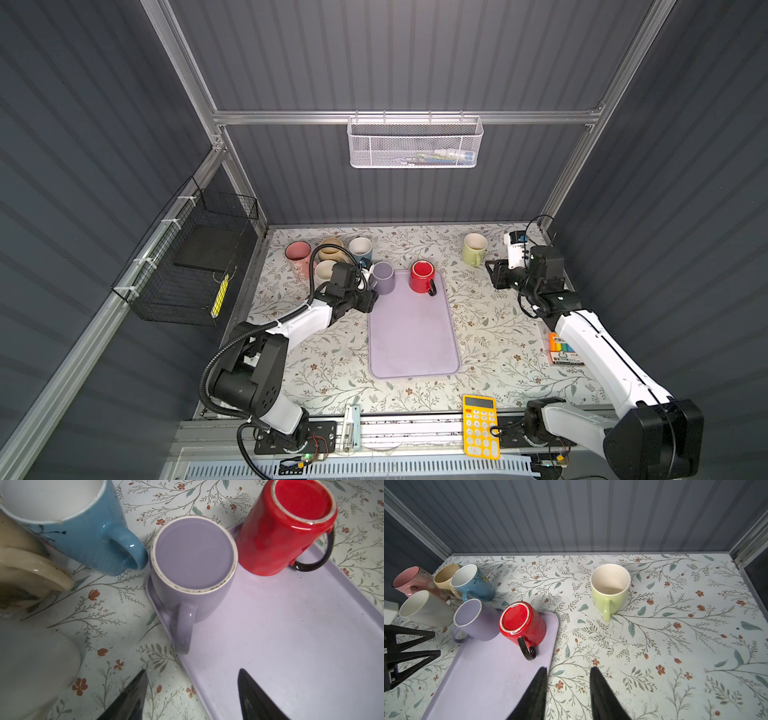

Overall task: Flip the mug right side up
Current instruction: 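Draw the right gripper back while the left gripper lowers over the lilac mug, then lower the left gripper around the upside-down lilac mug's base and close it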

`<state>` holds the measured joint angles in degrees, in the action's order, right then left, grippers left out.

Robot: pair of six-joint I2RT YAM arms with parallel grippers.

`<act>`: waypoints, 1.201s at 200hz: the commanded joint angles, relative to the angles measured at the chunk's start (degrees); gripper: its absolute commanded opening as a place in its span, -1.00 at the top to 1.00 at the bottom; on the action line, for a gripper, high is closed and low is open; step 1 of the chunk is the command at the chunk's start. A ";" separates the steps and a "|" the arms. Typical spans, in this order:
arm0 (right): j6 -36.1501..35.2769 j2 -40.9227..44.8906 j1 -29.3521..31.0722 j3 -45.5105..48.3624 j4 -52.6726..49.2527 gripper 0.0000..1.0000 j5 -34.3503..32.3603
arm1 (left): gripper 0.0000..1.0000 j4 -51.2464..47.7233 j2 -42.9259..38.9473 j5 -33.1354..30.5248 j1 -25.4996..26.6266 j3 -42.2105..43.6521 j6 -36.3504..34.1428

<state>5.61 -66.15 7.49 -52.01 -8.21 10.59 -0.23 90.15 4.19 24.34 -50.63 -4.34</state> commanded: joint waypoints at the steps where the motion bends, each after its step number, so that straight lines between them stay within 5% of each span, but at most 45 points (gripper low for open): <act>1: 0.77 0.35 -0.19 1.12 1.65 0.27 0.91 | -0.33 0.89 1.95 -1.12 0.16 -2.12 -2.89; 42: 1.09 -0.05 -0.19 1.91 2.49 0.26 0.76 | -0.14 1.00 7.31 -0.24 0.18 -5.41 -4.44; 76: 0.78 -0.03 -0.28 2.17 2.74 0.26 0.58 | 0.29 1.71 9.69 0.93 0.18 -6.72 -3.95; 109: 0.63 -0.05 -0.28 2.09 2.76 0.26 0.31 | 0.46 2.16 9.97 1.70 1.09 -6.90 -3.44; 187: 0.66 -0.10 -0.28 1.74 3.03 0.26 0.59 | 0.50 3.22 10.47 0.36 5.81 -6.03 -1.88; 240: 0.70 0.02 -0.28 1.99 2.97 0.26 0.28 | 0.12 2.74 10.29 -2.40 5.95 -5.80 0.24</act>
<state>6.02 -66.15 7.49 -50.24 -5.96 10.94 2.66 99.79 3.14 30.28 -56.10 -5.93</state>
